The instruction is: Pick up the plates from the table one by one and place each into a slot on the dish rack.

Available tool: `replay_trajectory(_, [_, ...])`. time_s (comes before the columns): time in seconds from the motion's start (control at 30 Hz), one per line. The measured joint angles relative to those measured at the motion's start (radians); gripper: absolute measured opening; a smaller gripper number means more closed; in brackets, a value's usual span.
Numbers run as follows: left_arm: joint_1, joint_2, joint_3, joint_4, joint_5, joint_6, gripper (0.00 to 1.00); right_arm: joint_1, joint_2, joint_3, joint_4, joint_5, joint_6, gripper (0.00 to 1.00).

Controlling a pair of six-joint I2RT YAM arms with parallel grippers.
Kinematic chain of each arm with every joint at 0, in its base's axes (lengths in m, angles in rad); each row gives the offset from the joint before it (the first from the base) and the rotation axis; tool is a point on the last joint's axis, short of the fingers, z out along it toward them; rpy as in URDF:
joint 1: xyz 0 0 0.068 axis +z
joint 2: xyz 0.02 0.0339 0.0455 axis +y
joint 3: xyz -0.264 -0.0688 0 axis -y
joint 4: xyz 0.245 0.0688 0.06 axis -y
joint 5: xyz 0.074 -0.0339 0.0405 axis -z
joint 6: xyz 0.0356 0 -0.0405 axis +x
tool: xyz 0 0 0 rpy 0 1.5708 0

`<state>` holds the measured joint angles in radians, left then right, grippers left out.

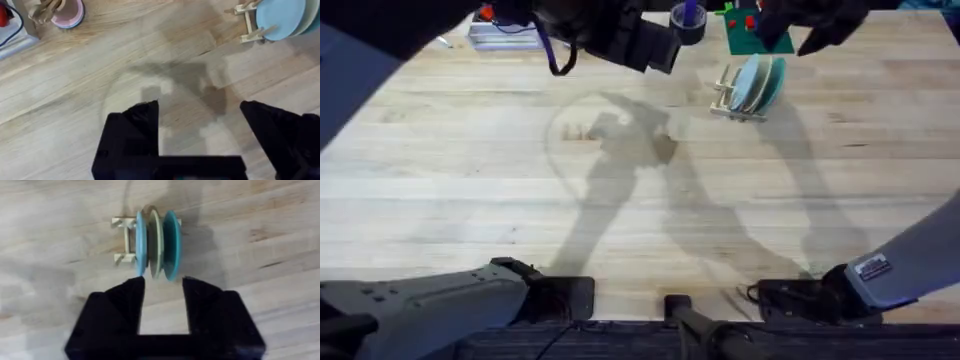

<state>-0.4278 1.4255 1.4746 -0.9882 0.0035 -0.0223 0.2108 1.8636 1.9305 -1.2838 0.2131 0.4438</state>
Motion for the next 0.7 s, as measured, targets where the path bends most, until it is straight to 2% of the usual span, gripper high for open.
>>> replay_trajectory(0.03, [0.0,0.0,0.0,0.0,0.0,0.0,0.996,0.0,-0.011,0.002,-0.009,0.0,0.003,0.571])
replay_trajectory(0.1, [0.0,0.0,0.0,0.0,0.0,0.0,0.995,0.0,-0.033,0.005,-0.027,0.0,0.001,0.873])
replay_trajectory(0.13, [0.0,0.0,0.0,0.0,0.0,0.0,0.995,0.0,-0.039,0.005,-0.038,0.0,-0.003,0.959])
replay_trajectory(0.17, [0.0,0.0,0.0,0.0,0.0,0.0,0.996,0.0,-0.046,0.005,-0.051,0.0,-0.003,0.984])
replay_trajectory(0.43, [0.0,0.0,0.0,0.0,0.0,0.0,0.995,0.0,-0.1,0.005,-0.131,0.0,0.002,0.994])
replay_trajectory(0.6, [0.0,0.0,0.0,0.0,0.0,0.0,0.995,0.005,-0.181,0.002,-0.169,0.0,0.005,0.99])
replay_trajectory(0.7, [0.0,0.0,0.0,0.0,0.0,0.0,0.995,0.023,-0.252,-0.052,-0.152,0.006,0.008,0.994])
